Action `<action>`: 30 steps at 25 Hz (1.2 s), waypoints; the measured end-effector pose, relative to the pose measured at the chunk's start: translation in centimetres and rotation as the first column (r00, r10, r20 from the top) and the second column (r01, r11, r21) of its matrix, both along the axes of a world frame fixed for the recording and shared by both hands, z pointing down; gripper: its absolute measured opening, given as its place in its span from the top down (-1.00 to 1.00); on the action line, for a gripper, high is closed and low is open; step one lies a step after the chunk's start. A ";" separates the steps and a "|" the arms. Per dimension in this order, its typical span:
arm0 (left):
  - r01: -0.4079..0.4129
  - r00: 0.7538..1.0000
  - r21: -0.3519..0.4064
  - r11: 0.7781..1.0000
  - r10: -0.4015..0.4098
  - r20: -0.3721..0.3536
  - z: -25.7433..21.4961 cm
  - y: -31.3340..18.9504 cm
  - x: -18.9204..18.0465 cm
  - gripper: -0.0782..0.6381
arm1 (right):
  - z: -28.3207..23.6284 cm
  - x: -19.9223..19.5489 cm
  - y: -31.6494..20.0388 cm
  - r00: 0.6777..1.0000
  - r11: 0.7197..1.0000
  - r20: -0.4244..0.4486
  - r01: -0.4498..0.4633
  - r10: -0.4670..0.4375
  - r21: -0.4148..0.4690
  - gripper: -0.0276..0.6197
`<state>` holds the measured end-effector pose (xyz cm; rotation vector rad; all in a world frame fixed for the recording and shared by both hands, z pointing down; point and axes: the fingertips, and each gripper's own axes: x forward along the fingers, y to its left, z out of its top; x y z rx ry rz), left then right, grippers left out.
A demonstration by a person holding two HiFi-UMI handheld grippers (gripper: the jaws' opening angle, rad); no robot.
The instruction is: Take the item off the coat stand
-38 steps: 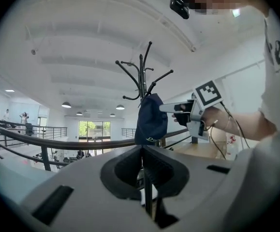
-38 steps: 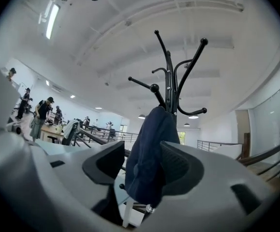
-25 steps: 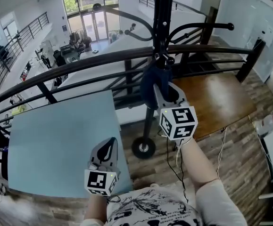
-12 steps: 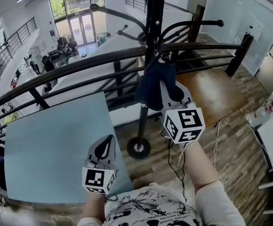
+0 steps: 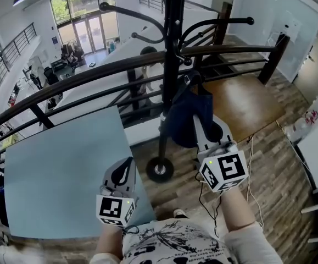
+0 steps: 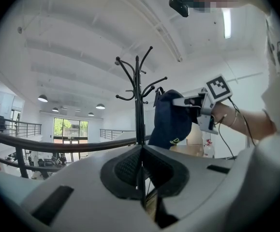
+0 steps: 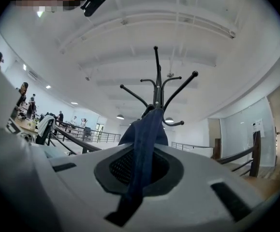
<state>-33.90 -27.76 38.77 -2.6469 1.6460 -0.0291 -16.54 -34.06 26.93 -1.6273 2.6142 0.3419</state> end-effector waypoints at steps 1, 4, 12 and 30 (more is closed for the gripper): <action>0.001 1.000 -0.003 1.000 -0.001 -0.001 0.3 0.0 -0.1 0.77 | 1.4 0.3 0.1 1.000 1.000 0.000 -0.001 0.001 -0.024 0.92; 0.007 1.000 -0.011 1.000 -0.007 -0.002 1.3 0.1 -0.3 0.77 | 5.7 1.3 0.5 1.000 0.995 -0.010 -0.010 0.009 -0.104 0.92; 0.034 0.999 -0.016 0.999 -0.034 -0.008 1.4 0.3 0.4 0.77 | 14.1 3.1 2.6 1.000 0.966 -0.015 0.015 -0.020 -0.258 0.92; 0.070 0.998 -0.005 0.998 -0.070 0.004 -0.3 -0.5 0.9 0.77 | 11.9 1.7 2.4 0.992 0.976 -0.045 0.110 -0.120 -0.186 0.92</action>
